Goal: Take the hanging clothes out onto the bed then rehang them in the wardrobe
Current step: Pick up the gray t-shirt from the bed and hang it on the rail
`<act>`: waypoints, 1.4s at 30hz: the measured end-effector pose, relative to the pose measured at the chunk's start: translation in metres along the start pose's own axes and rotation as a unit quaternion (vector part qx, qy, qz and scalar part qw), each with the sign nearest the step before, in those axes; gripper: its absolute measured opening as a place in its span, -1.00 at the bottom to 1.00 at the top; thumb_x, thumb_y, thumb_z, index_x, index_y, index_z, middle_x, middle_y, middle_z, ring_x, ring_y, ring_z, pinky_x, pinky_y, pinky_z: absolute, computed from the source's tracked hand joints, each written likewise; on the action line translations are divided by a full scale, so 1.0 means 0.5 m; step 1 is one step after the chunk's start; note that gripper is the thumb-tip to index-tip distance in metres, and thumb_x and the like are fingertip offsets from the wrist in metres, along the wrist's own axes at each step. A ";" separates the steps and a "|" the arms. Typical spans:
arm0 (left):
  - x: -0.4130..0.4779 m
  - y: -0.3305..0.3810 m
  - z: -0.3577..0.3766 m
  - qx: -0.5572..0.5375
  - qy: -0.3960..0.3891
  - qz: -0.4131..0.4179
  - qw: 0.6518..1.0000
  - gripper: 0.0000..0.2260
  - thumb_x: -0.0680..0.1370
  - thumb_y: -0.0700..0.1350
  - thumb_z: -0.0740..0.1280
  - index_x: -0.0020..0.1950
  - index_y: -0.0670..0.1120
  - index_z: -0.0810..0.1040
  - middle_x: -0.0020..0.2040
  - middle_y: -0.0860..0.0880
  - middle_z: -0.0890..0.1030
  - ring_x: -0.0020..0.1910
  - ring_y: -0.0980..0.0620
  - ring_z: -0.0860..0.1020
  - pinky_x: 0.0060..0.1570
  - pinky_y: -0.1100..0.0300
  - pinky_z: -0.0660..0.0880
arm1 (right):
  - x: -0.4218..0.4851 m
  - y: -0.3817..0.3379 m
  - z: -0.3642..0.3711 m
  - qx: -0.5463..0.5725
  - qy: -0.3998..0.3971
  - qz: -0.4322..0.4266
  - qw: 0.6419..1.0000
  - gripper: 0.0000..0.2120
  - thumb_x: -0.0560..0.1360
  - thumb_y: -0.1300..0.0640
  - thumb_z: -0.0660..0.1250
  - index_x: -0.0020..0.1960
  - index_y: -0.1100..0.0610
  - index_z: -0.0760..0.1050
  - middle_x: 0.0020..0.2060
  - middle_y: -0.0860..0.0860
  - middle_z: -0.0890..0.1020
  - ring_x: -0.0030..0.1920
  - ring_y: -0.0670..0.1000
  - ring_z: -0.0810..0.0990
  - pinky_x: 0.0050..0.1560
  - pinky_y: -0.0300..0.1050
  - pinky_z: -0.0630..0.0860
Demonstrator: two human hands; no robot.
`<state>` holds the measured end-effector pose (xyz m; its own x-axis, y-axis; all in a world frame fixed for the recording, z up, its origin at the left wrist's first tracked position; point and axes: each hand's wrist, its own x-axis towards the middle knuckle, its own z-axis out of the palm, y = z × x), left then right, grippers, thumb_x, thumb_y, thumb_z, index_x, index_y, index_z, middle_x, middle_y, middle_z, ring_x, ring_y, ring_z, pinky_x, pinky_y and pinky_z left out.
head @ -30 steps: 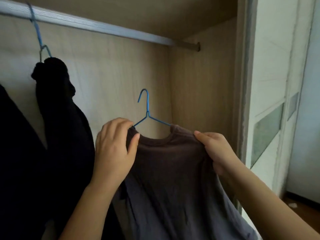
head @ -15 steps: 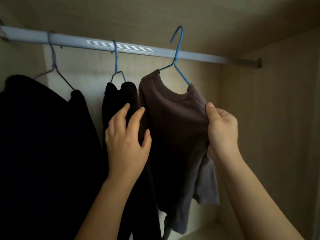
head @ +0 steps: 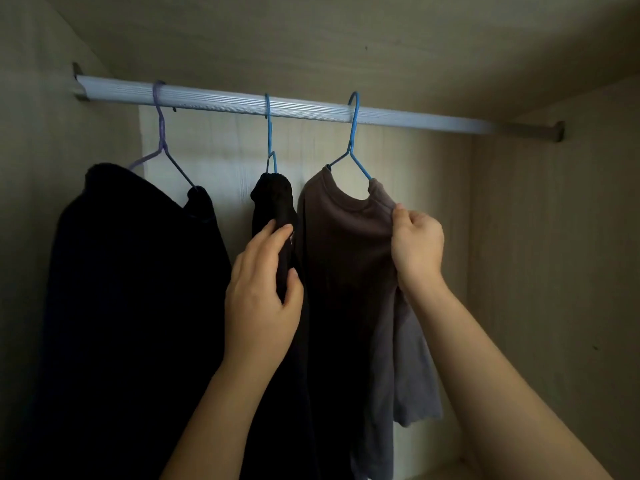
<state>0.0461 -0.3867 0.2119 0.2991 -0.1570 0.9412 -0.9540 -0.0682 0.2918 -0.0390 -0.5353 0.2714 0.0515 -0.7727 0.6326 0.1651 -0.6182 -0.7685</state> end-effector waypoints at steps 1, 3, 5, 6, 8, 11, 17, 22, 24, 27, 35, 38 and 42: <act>0.000 -0.001 0.000 0.000 -0.002 -0.002 1.000 -0.55 0.49 -0.26 0.28 0.36 -0.03 0.35 0.36 -0.01 0.40 0.28 0.19 0.28 0.19 0.40 0.17 | -0.003 0.005 -0.004 -0.016 -0.005 -0.002 1.000 -0.55 0.58 0.10 0.12 -0.48 0.12 0.16 -0.54 -0.01 0.27 -0.48 -0.03 0.22 -0.40 -0.09 0.18; -0.004 -0.005 0.000 -0.003 -0.004 -0.005 1.000 -0.55 0.49 -0.25 0.27 0.37 -0.01 0.34 0.37 0.00 0.39 0.27 0.23 0.26 0.18 0.45 0.14 | -0.008 0.019 -0.010 -0.043 -0.006 -0.006 0.999 -0.56 0.58 0.09 0.11 -0.47 0.12 0.18 -0.52 -0.01 0.29 -0.46 -0.02 0.25 -0.41 -0.06 0.18; -0.009 -0.007 0.001 -0.007 -0.005 -0.003 1.000 -0.53 0.49 -0.22 0.25 0.39 0.01 0.31 0.38 0.02 0.37 0.27 0.27 0.23 0.19 0.45 0.14 | -0.012 0.032 -0.019 -0.067 -0.001 -0.007 0.998 -0.59 0.59 0.08 0.11 -0.43 0.14 0.24 -0.49 -0.01 0.33 -0.39 0.04 0.32 -0.36 -0.06 0.14; -0.012 -0.008 0.001 -0.008 -0.008 -0.005 1.000 -0.51 0.49 -0.21 0.25 0.40 0.03 0.28 0.39 0.03 0.36 0.28 0.28 0.23 0.20 0.43 0.15 | -0.013 0.036 -0.023 -0.081 0.000 -0.011 0.997 -0.62 0.59 0.07 0.11 -0.37 0.18 0.32 -0.46 0.00 0.37 -0.31 0.09 0.39 -0.31 -0.12 0.19; -0.020 -0.006 0.002 -0.008 -0.019 -0.013 1.000 -0.46 0.49 -0.23 0.27 0.43 0.06 0.23 0.41 0.04 0.34 0.32 0.21 0.25 0.23 0.37 0.17 | -0.010 0.037 -0.032 -0.114 -0.002 -0.026 0.993 -0.68 0.59 0.07 0.10 -0.16 0.27 0.47 -0.30 0.14 0.53 -0.13 0.21 0.50 -0.19 -0.09 0.30; -0.030 0.001 0.001 -0.007 -0.035 -0.020 0.999 -0.41 0.49 -0.23 0.28 0.45 0.11 0.16 0.44 0.05 0.29 0.35 0.15 0.25 0.23 0.37 0.16 | -0.008 0.040 -0.045 -0.155 -0.010 -0.056 0.986 -0.71 0.59 0.09 0.11 0.03 0.31 0.46 -0.02 0.26 0.59 0.04 0.25 0.52 -0.05 -0.03 0.38; -0.042 0.006 0.002 -0.002 -0.062 -0.019 0.998 -0.39 0.49 -0.22 0.27 0.47 0.09 0.12 0.47 0.04 0.26 0.40 0.07 0.25 0.21 0.38 0.11 | -0.038 0.053 -0.068 -0.183 -0.054 -0.112 0.975 -0.79 0.60 0.09 0.07 -0.07 0.22 0.36 -0.10 0.27 0.58 -0.04 0.27 0.52 -0.14 -0.03 0.34; -0.042 0.009 -0.001 0.001 -0.070 -0.024 0.997 -0.40 0.50 -0.22 0.26 0.47 0.09 0.12 0.47 0.04 0.25 0.41 0.07 0.24 0.25 0.32 0.13 | -0.028 0.025 -0.066 -0.205 -0.091 -0.098 0.970 -0.59 0.59 -0.02 0.06 -0.41 0.07 0.20 -0.40 0.05 0.41 -0.21 0.12 0.42 -0.21 -0.13 0.23; -0.043 0.009 -0.002 0.000 -0.070 -0.025 0.997 -0.40 0.50 -0.23 0.26 0.47 0.09 0.12 0.47 0.03 0.25 0.41 0.06 0.24 0.25 0.31 0.14 | -0.024 0.010 -0.061 -0.221 -0.081 -0.104 0.966 -0.57 0.59 -0.02 0.03 -0.43 0.08 0.20 -0.35 0.09 0.43 -0.21 0.14 0.40 -0.20 -0.12 0.23; -0.041 0.010 -0.002 -0.003 -0.073 -0.022 0.997 -0.40 0.50 -0.23 0.25 0.47 0.08 0.12 0.47 0.02 0.26 0.41 0.05 0.25 0.26 0.30 0.15 | -0.020 -0.008 -0.060 -0.267 -0.050 -0.120 0.955 -0.60 0.60 0.02 0.00 -0.28 0.21 0.37 -0.21 0.20 0.52 -0.13 0.23 0.48 -0.18 -0.10 0.23; -0.041 0.008 -0.010 -0.016 -0.075 -0.020 0.997 -0.40 0.51 -0.24 0.25 0.47 0.07 0.12 0.46 0.02 0.26 0.42 0.05 0.25 0.29 0.28 0.15 | 0.003 -0.041 -0.090 -0.346 0.033 -0.171 0.922 -0.60 0.60 0.03 0.02 0.01 0.32 0.48 0.00 0.33 0.59 0.03 0.35 0.52 -0.07 0.04 0.41; -0.041 0.009 -0.011 -0.018 -0.076 -0.019 0.997 -0.40 0.51 -0.23 0.25 0.47 0.07 0.12 0.47 0.02 0.26 0.42 0.05 0.24 0.29 0.28 0.15 | 0.007 -0.035 -0.099 -0.338 0.025 -0.171 0.925 -0.61 0.60 0.04 0.02 -0.02 0.33 0.47 -0.04 0.32 0.59 0.00 0.32 0.53 -0.18 -0.06 0.26; -0.043 0.010 -0.008 -0.019 -0.073 -0.021 0.997 -0.40 0.50 -0.24 0.25 0.47 0.07 0.12 0.46 0.02 0.27 0.42 0.04 0.25 0.29 0.29 0.15 | 0.003 -0.018 -0.106 -0.289 0.010 -0.150 0.945 -0.62 0.60 0.04 0.04 -0.05 0.32 0.47 -0.06 0.31 0.60 0.00 0.30 0.52 -0.15 -0.07 0.26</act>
<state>0.0349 -0.3797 0.1939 0.3357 -0.2971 0.8939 -0.9397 -0.0400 0.3396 -0.0925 -0.5387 0.2743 0.0683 -0.5487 0.8332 -0.3974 -0.7810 -0.4818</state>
